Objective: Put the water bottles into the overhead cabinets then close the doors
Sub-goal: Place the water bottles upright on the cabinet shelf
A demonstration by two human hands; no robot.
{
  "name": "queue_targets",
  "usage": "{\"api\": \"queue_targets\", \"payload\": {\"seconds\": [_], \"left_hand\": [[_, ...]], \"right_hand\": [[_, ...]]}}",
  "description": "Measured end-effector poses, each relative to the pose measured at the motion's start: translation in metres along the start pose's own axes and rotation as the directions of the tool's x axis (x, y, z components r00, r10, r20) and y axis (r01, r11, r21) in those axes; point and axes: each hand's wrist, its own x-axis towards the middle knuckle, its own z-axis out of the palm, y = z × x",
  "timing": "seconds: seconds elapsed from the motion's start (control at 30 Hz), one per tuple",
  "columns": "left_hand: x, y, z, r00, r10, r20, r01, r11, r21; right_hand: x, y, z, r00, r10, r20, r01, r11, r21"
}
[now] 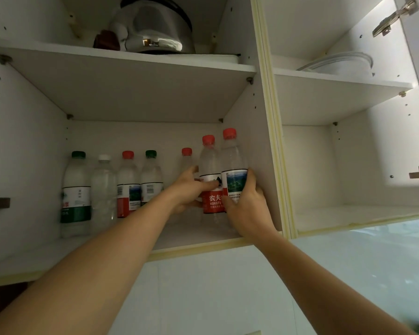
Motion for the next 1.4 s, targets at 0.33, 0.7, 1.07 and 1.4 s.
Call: {"api": "queue_targets", "payload": {"seconds": [0.33,0.7,1.07,1.4], "left_hand": [[-0.043,0.006,-0.061,0.994,-0.007,-0.105,0.019,0.994,0.111],[-0.102,0.006,-0.145,0.921,0.03,-0.389,0.069,0.969,0.237],[-0.11,-0.02,-0.178,0.795,0.23,-0.562,0.03,0.909,0.415],[-0.089,0.01,-0.129,0.576,0.754,-0.315,-0.048,0.416,0.908]], "right_hand": [[0.004,-0.021,0.011,0.969,0.008,0.247,-0.028,0.997,0.079],[0.0,-0.084,0.092,0.846,-0.039,0.531,-0.013,0.995,0.094],[0.003,-0.11,0.145,0.767,-0.143,0.625,0.031,0.982,0.186],[0.045,-0.086,0.087,0.909,-0.327,0.256,0.337,0.942,0.009]]}}
